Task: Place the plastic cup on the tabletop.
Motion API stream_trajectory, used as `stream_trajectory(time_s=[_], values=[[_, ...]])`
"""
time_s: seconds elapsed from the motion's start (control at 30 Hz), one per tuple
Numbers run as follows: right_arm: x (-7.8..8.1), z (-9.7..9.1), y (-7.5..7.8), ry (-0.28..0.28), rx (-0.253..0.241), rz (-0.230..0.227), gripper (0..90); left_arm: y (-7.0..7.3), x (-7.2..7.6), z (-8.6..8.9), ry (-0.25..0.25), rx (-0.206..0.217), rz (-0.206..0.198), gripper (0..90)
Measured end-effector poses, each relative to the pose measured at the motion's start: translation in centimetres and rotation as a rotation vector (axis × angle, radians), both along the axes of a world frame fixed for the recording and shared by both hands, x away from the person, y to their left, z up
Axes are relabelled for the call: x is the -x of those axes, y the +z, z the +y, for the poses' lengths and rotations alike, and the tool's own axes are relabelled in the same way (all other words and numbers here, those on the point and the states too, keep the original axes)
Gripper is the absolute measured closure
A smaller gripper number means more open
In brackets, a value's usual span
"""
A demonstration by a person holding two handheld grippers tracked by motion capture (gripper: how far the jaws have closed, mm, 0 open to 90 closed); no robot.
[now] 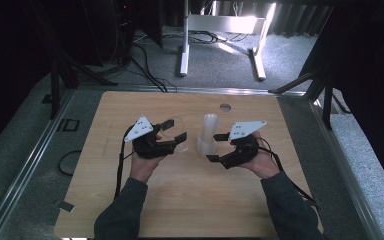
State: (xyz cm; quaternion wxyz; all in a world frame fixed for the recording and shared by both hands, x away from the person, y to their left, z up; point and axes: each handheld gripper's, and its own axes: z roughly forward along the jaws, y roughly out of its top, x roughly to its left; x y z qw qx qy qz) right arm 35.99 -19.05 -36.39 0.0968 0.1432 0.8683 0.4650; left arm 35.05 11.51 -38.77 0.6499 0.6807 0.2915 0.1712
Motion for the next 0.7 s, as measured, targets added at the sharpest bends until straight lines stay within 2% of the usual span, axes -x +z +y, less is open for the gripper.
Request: stream_trajectory(time_s=[0.1, 0.23, 0.4, 0.7], values=[[-0.2, -0.1, 0.0, -0.041, 0.021, 0.008, 24.8, 0.0, 0.0, 0.3, 0.022, -0.008, 0.0, 29.4], [-0.3, -0.1, 0.0, -0.047, 0.015, 0.014, 24.8, -0.2, 0.1, 0.6, 0.057, -0.015, -0.004, 29.6], [-0.2, -0.2, 0.0, -0.052, 0.015, 0.017, 24.9, -0.5, 0.3, 1.1, 0.105, -0.042, 0.0, 29.8], [-0.2, -0.1, -0.1, -0.05, 0.012, 0.021, 24.9, -0.9, 0.3, 1.5, 0.155, -0.067, 0.004, 29.9]])
